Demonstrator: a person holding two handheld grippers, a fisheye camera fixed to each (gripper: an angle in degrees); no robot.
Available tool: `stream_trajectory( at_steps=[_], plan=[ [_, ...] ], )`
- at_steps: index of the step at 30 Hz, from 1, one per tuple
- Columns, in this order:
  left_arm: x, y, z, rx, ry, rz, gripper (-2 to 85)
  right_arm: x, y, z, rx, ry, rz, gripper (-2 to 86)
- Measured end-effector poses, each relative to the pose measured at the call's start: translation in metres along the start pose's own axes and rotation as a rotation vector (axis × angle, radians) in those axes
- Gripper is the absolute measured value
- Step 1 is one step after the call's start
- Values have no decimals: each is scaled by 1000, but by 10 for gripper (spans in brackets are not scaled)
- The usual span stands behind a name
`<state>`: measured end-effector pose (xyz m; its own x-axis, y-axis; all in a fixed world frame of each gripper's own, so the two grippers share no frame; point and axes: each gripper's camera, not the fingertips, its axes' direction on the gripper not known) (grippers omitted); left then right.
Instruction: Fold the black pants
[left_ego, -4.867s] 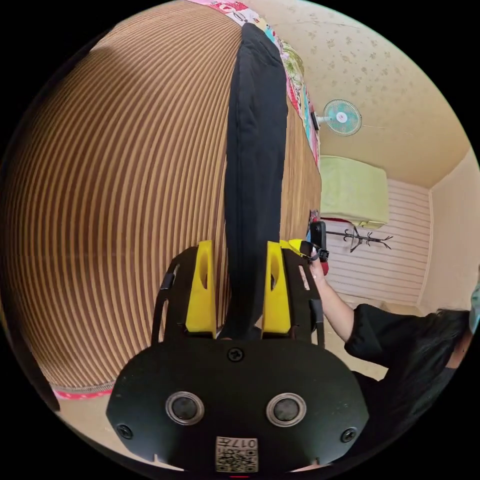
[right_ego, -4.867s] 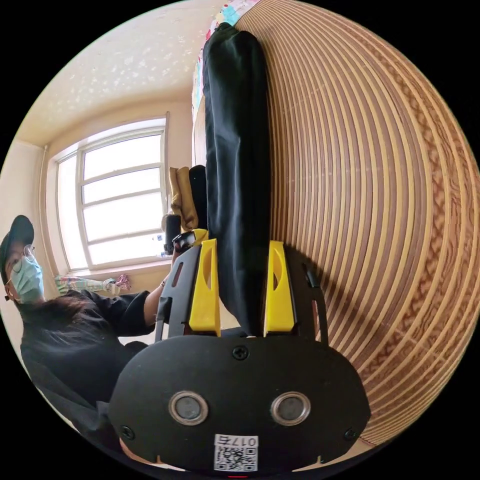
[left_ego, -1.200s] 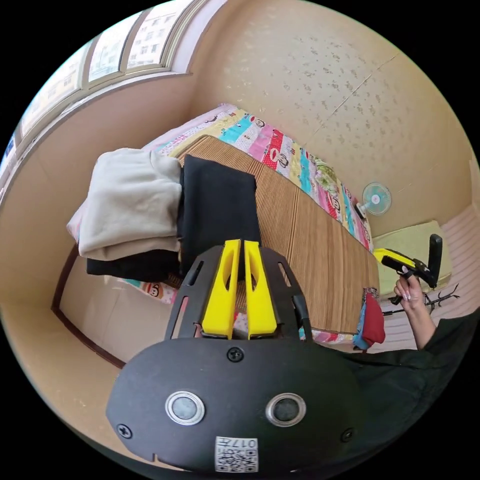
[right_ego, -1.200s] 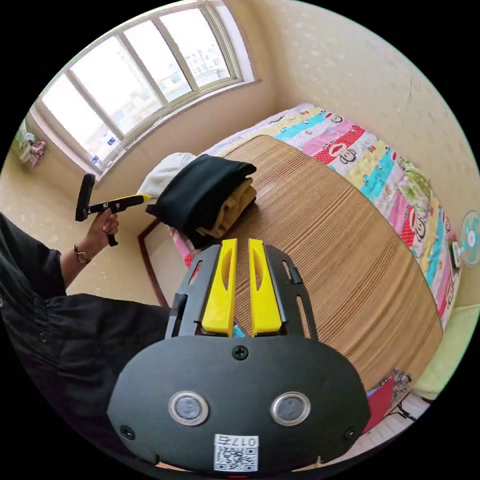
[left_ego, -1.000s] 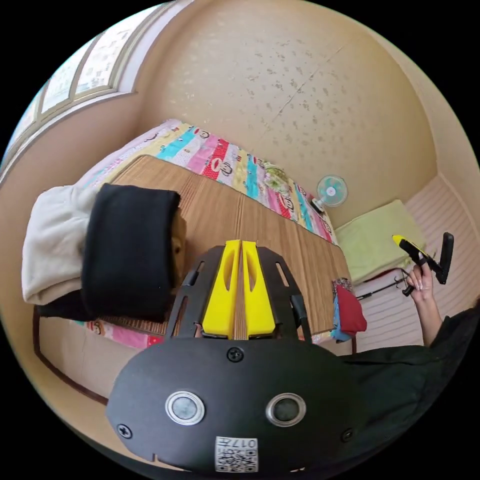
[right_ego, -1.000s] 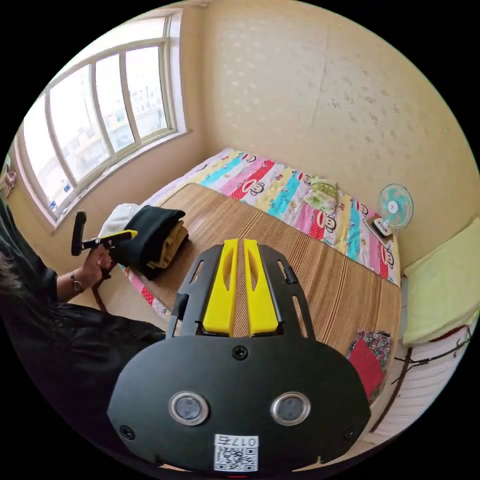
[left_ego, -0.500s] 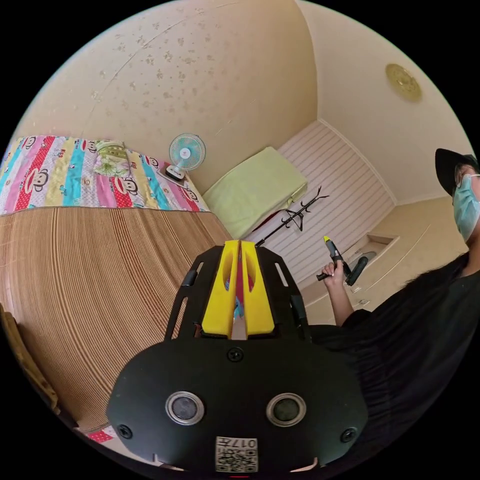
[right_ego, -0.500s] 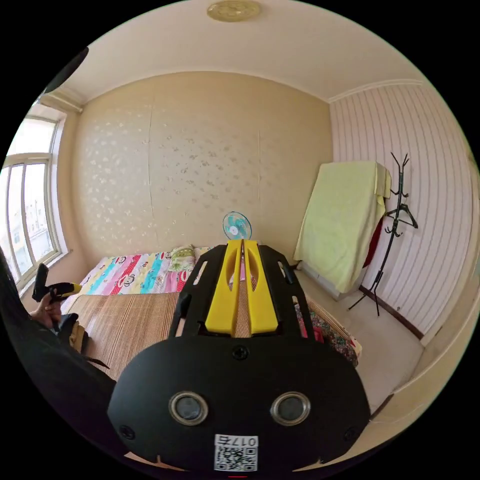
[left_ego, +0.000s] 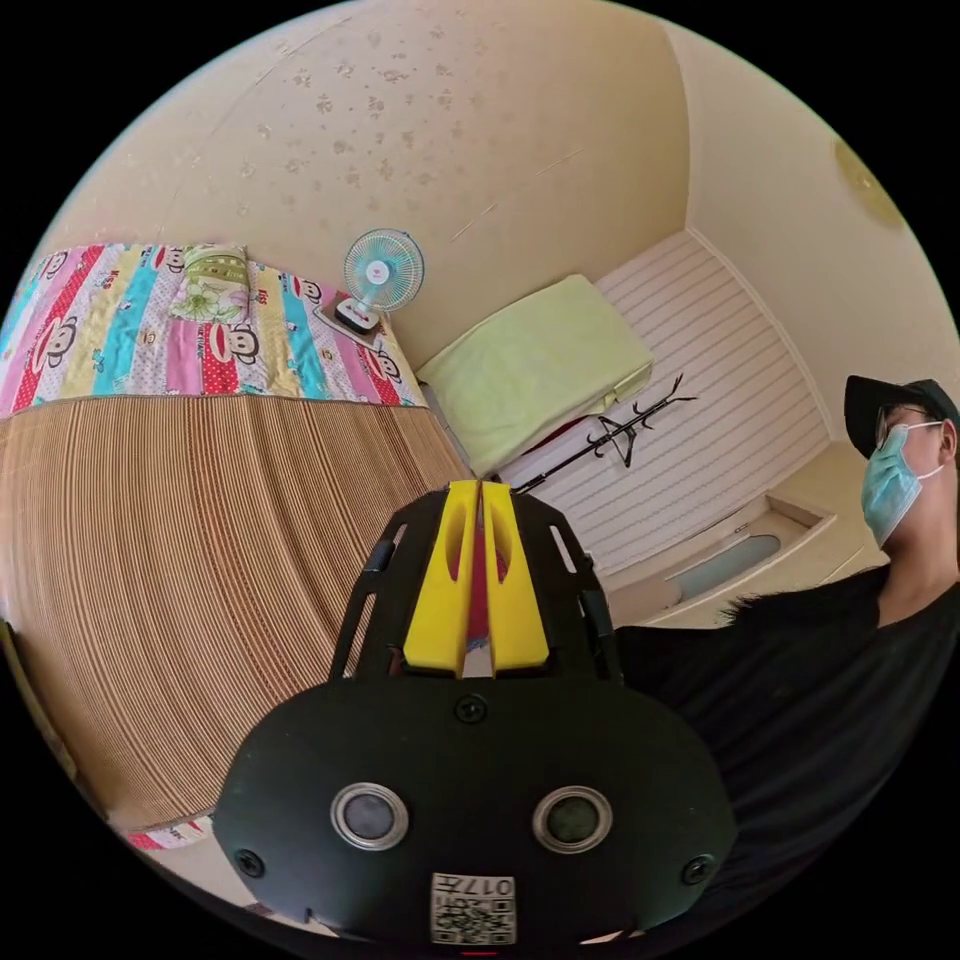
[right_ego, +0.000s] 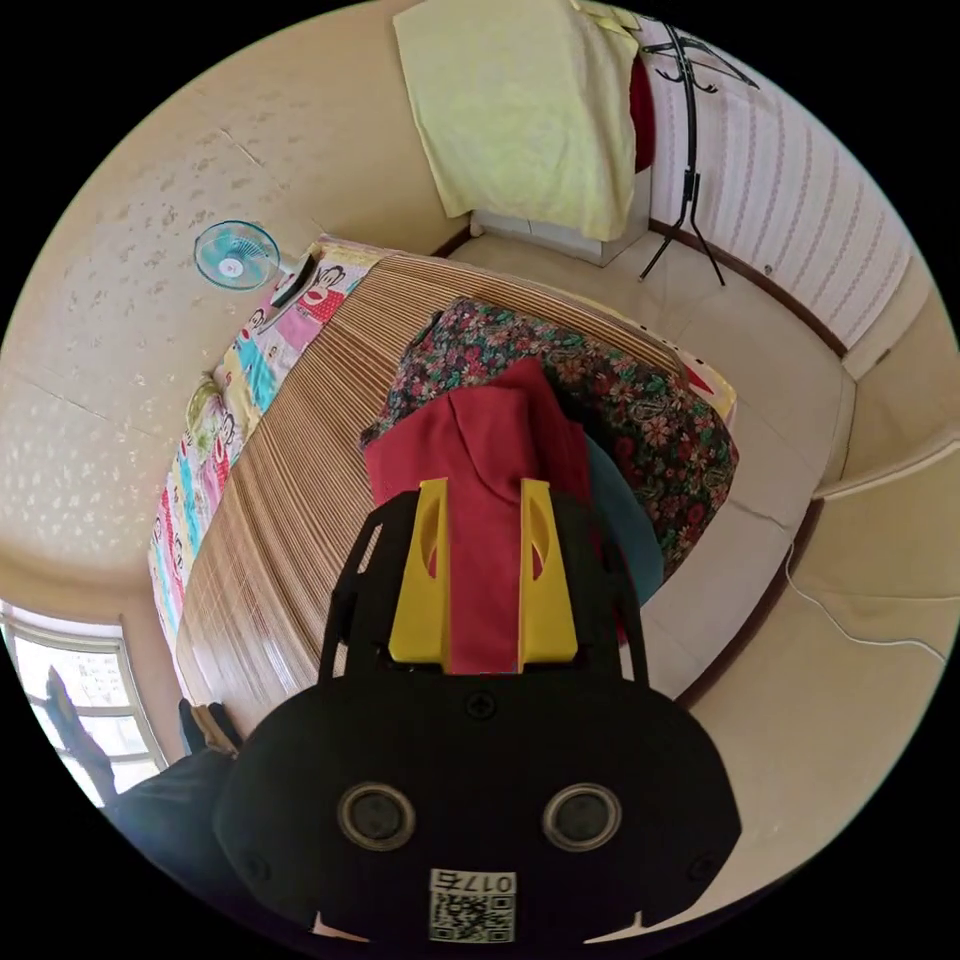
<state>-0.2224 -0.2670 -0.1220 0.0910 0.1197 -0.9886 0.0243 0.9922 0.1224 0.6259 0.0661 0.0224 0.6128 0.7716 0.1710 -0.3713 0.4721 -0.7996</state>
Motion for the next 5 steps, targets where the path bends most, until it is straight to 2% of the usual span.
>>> stream_trajectory(
  at_steps=[2,4,5],
  plan=[
    [-2,0,-8,26,-107,0,-10,20,-11,35,-104,-49,42,94],
    [-6,1,-12,43,-175,-11,-9,28,-7,36,-57,-52,79,78],
    [-11,3,-13,51,-200,-34,-8,29,-3,25,-20,-141,51,59]
  ],
)
